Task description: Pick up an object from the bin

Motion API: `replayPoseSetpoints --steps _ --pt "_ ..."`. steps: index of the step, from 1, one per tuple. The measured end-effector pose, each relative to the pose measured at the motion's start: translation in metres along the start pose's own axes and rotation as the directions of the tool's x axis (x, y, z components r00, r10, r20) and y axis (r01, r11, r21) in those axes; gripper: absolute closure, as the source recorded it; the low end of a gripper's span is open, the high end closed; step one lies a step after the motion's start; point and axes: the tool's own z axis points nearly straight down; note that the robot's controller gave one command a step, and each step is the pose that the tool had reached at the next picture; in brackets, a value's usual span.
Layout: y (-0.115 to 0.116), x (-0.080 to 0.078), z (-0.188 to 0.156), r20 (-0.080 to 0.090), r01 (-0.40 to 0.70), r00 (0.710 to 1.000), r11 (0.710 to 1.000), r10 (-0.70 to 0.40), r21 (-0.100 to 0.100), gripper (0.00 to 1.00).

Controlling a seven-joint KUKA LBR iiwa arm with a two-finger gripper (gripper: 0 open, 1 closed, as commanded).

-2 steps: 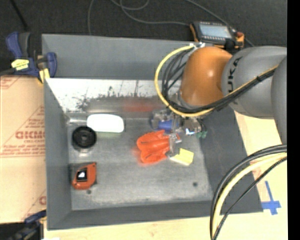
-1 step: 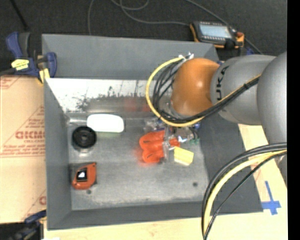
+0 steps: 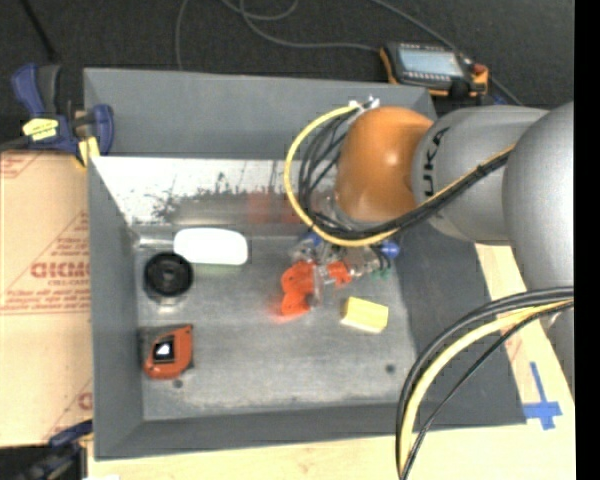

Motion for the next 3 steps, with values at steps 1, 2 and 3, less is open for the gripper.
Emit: replayPoseSetpoints --steps 1,2,3 --pt "0.0000 0.0000 0.0000 0.000 0.000 1.000 1.000 0.000 0.000 1.00" --pt "-0.0001 -0.0001 -0.0014 0.001 0.000 1.000 1.000 0.000 0.000 1.00" --pt "0.0001 0.0016 -0.0090 -0.004 -0.001 1.000 1.000 0.001 -0.001 1.00"
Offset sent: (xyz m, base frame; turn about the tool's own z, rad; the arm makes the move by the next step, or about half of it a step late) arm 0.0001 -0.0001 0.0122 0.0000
